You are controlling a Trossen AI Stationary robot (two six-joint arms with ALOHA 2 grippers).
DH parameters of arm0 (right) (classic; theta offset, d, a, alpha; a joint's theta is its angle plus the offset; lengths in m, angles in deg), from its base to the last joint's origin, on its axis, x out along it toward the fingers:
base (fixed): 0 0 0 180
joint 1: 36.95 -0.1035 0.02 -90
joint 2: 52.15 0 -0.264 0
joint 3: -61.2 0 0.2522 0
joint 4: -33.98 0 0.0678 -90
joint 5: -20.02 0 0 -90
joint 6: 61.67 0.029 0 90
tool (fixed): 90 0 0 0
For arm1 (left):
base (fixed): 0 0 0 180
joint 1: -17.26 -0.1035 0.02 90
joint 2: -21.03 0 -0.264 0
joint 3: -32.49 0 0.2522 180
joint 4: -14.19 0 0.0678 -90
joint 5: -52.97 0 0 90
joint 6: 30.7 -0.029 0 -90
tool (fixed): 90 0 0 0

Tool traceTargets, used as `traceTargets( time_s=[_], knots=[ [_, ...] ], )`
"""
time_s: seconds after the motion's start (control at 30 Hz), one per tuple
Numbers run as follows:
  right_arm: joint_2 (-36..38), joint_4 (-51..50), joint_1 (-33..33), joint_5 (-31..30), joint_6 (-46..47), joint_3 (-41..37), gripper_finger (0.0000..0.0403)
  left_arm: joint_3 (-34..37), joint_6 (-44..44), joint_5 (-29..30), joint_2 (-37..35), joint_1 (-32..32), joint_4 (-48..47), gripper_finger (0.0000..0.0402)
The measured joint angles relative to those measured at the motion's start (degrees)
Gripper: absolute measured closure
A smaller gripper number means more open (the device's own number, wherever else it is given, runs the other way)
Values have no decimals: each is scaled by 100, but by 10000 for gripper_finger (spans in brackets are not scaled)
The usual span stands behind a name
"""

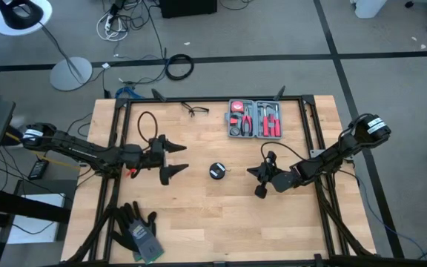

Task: Coil cords
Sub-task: Uncoil the black wire from the spool

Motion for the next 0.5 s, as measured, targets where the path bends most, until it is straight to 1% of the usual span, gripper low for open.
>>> traceTargets(
  time_s=[0.07,0.13,0.2,0.27,0.37,0.5],
  knots=[
    [0,0,0,0,0,0,395,-18,40,7,-4,-27,-65,33],
    [0,0,0,0,0,0,397,-166,83,16,-2,-110,-511,34],
    [0,0,0,0,0,0,398,-463,182,20,-1,-259,-1240,34],
    [0,0,0,0,0,0,398,-878,197,-4,144,-455,-2120,34],
    [0,0,0,0,-7,0,396,-1451,175,-367,551,-725,-3173,34],
    [0,50,0,0,-42,0,394,-2232,-129,-1061,1407,-958,-3644,34]
  ],
)
